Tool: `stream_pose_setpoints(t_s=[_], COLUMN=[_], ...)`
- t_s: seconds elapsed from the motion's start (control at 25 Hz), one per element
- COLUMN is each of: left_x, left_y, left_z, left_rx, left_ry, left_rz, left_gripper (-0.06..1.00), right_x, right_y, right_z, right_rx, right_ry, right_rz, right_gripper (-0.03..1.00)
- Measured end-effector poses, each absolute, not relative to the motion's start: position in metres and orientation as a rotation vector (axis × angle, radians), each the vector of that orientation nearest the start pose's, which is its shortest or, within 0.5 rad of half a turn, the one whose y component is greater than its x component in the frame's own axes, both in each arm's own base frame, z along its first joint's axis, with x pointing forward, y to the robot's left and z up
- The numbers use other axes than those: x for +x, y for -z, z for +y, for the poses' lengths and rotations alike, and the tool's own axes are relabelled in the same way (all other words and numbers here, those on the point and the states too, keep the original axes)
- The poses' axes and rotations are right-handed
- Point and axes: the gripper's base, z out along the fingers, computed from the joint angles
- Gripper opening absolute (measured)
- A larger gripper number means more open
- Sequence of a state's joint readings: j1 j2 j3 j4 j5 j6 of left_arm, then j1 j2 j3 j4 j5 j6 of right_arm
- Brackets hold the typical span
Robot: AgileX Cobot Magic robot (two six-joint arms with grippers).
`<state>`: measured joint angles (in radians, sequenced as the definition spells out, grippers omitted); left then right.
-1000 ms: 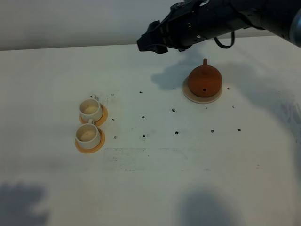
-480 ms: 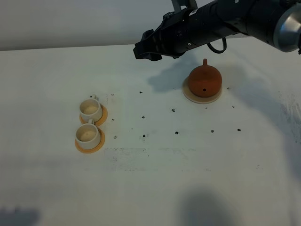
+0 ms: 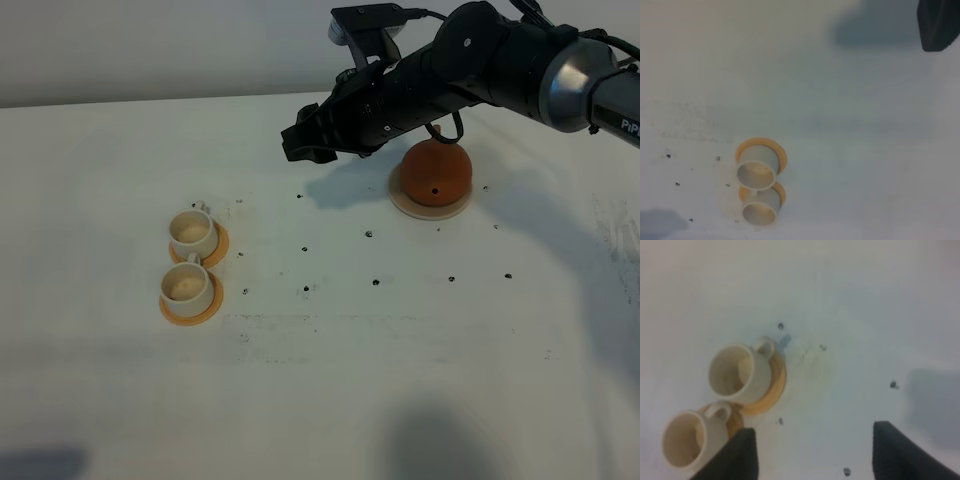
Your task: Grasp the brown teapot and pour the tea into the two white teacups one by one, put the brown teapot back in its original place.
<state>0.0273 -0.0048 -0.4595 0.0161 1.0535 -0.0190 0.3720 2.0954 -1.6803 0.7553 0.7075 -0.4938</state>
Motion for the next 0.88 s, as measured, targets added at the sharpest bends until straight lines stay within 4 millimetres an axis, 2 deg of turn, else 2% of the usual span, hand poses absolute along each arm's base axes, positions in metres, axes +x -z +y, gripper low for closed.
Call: stream_pose_setpoints(t_s=[0.28, 0.56, 0.88], left_x=[-0.001, -0.001, -0.001], left_y=[-0.267, -0.266, -0.266], left_z=[0.001, 0.001, 0.001], left_rx=[-0.128, -0.143, -0.143], left_ry=[-0.071, -0.079, -0.079], left_rz=[2.069, 2.069, 2.069], left_gripper=[0.27, 0.27, 0.27], right_x=[0.428, 0.424, 0.431], right_y=[-0.245, -0.245, -0.241], right_z=[0.217, 0.224, 0.214], right_rx=[-0.537, -0.571, -0.556], right_ry=[-0.795, -0.786, -0.588], right_rz=[2.372, 2.371, 2.381], right_gripper=[0.49, 0.49, 0.49])
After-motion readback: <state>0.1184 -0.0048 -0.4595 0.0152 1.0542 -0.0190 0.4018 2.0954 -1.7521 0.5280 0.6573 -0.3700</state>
